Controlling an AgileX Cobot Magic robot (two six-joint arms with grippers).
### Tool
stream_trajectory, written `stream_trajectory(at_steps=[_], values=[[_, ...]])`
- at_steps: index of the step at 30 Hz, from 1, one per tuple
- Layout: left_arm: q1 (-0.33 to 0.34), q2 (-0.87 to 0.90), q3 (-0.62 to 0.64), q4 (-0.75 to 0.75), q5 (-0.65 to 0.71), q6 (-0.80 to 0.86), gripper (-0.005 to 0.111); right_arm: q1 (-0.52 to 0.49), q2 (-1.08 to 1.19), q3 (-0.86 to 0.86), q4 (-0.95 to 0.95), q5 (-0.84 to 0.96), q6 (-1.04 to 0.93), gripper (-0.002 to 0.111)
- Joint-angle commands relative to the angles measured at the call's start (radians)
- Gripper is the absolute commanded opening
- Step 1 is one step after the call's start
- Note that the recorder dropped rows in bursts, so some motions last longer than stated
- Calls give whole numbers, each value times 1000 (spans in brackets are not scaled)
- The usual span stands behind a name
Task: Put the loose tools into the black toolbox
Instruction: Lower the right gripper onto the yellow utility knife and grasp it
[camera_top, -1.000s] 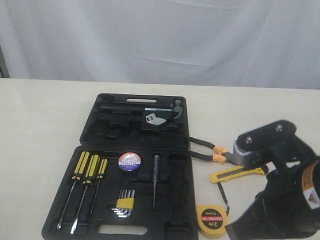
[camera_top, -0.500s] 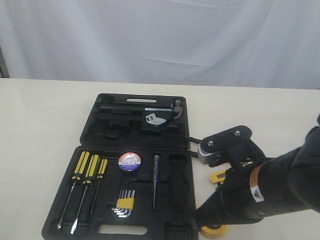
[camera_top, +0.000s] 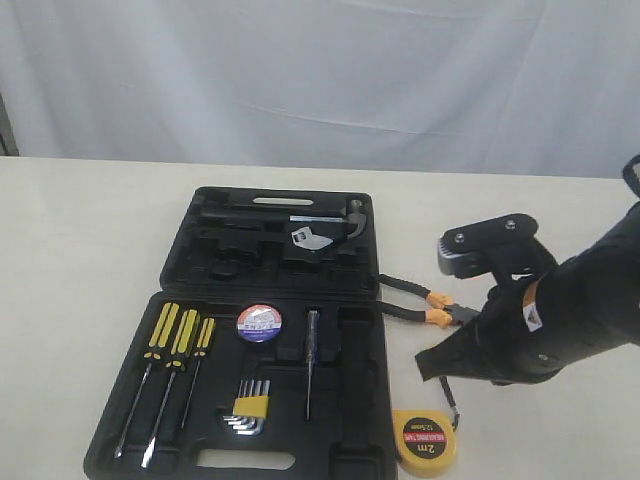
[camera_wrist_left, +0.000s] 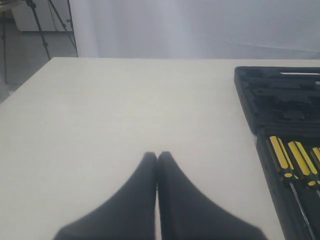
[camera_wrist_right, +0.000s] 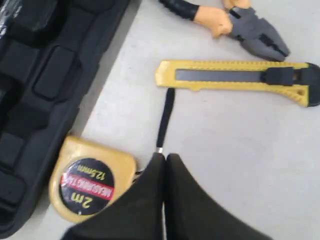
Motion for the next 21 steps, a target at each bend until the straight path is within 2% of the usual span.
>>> stream_trajectory(at_steps=[1,10,21], values=[[-5,-1,3,-8,-8,-4,0,-80,22,-35,7,17,-17,-1],[-5,-1,3,-8,-8,-4,0,-112,144,-162,11,122,-56,-1],[-5,-1,3,-8,-8,-4,0,-112,250,-167,23,-40,150,0]])
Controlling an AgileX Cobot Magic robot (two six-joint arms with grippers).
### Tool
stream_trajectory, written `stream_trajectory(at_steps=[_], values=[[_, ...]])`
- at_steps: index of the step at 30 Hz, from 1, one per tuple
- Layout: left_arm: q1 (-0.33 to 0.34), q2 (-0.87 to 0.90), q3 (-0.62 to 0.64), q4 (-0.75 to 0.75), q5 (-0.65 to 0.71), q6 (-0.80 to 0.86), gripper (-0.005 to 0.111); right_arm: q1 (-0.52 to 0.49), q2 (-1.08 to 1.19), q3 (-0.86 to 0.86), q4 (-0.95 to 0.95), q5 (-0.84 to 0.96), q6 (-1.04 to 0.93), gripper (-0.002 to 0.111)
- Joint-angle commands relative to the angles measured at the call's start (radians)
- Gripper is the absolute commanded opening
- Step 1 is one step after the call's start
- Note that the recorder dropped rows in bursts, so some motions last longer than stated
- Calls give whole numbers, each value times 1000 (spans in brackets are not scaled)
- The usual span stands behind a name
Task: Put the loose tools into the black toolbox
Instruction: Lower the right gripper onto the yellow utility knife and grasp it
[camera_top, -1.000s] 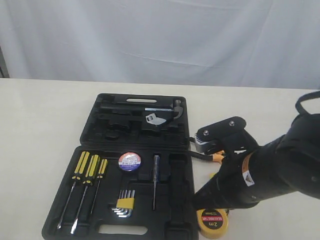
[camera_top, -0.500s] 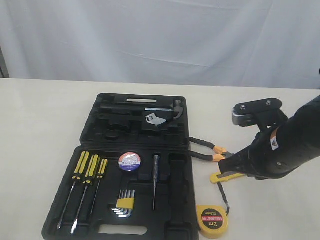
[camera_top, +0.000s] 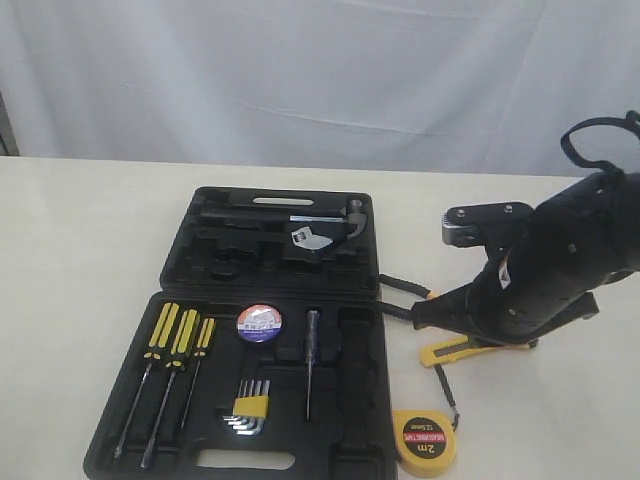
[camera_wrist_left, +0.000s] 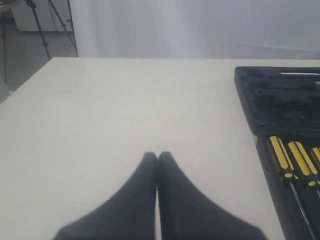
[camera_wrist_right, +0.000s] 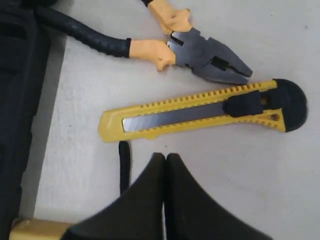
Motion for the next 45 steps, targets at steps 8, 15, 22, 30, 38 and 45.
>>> stream_trajectory(at_steps=[8,15,22,30,38,45], values=[[-5,-1,3,-8,-8,-4,0,-6,22,-7,11,-56,216,0],[-5,-1,3,-8,-8,-4,0,-6,29,-7,4,-97,264,0],[-5,-1,3,-8,-8,-4,0,-6,29,-4,-16,-121,265,0],[-5,-1,3,-8,-8,-4,0,-6,29,43,-16,-244,306,0],[-5,-1,3,-8,-8,-4,0,-6,29,45,-16,-144,501,0],[-5,-1,3,-8,-8,-4,0,-6,29,45,-16,-135,660,0]])
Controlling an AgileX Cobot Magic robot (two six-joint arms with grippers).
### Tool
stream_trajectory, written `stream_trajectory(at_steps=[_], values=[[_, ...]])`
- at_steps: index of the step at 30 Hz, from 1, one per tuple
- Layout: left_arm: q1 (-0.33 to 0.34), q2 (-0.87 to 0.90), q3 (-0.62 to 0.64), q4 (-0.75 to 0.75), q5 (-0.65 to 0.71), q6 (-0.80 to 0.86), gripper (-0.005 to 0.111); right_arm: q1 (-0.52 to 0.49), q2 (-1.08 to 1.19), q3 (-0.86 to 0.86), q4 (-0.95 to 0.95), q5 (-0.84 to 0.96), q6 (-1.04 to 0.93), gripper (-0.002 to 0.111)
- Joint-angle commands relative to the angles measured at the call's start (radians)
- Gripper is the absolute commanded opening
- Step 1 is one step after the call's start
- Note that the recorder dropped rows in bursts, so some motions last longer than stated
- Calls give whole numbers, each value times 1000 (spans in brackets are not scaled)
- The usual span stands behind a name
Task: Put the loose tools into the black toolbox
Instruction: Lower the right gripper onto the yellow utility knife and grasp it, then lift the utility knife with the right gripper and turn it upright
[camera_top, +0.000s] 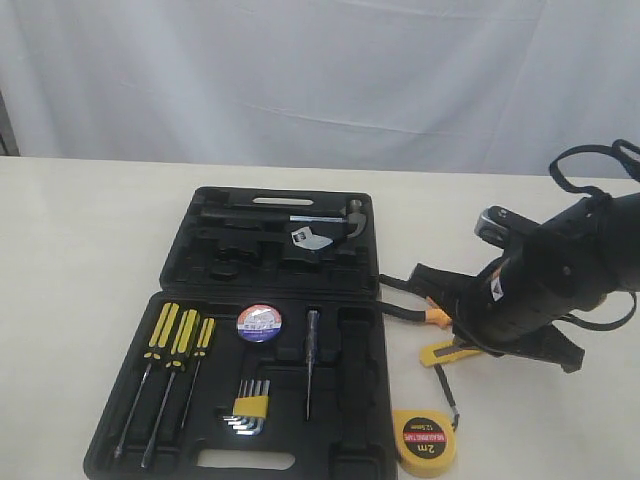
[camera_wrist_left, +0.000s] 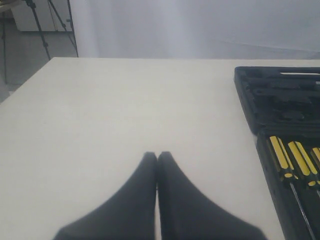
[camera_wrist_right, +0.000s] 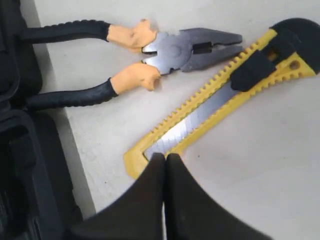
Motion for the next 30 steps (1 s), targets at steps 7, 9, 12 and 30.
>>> stream_trajectory(at_steps=[7,9,12,30], values=[[-5,-1,3,-8,-8,-4,0,-6,0,5,-11,6,80,0],[-5,-1,3,-8,-8,-4,0,-6,0,5,-11,2,94,0],[-5,-1,3,-8,-8,-4,0,-6,0,5,-11,2,117,0],[-5,-1,3,-8,-8,-4,0,-6,2,5,-11,-10,184,83]])
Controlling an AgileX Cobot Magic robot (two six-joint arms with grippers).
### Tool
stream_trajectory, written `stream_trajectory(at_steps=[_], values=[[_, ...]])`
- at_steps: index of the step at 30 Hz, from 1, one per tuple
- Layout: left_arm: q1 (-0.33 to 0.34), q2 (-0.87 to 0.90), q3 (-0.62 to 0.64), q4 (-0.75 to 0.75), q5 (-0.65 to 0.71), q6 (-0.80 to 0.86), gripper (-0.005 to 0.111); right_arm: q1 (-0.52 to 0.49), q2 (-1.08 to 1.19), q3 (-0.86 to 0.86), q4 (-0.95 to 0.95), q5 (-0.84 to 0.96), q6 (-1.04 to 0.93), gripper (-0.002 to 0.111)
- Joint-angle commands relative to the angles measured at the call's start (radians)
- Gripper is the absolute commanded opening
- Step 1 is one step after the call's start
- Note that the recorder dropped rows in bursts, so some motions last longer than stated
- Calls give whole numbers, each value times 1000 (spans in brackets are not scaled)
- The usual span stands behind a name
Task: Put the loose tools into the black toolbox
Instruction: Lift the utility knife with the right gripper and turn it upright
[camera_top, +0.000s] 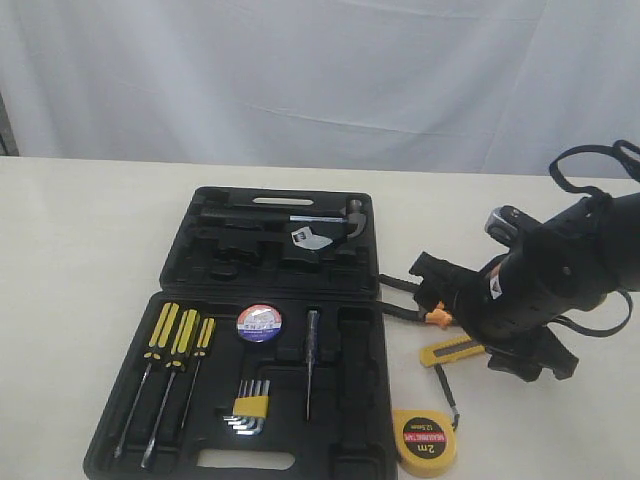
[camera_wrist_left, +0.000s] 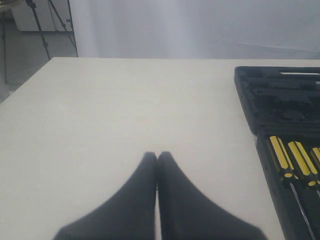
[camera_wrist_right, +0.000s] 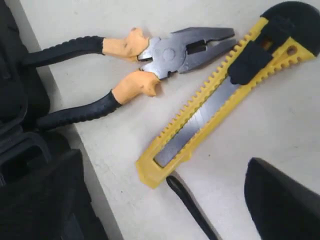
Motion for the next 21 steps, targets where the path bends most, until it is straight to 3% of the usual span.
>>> stream_trajectory(at_steps=[1,10,21], values=[[-5,-1,3,-8,-8,-4,0,-6,2,5,-11,24,86,83],[-5,-1,3,-8,-8,-4,0,-6,44,5,-297,52,412,83],[-5,-1,3,-8,-8,-4,0,-6,140,-22,-366,49,428,83]])
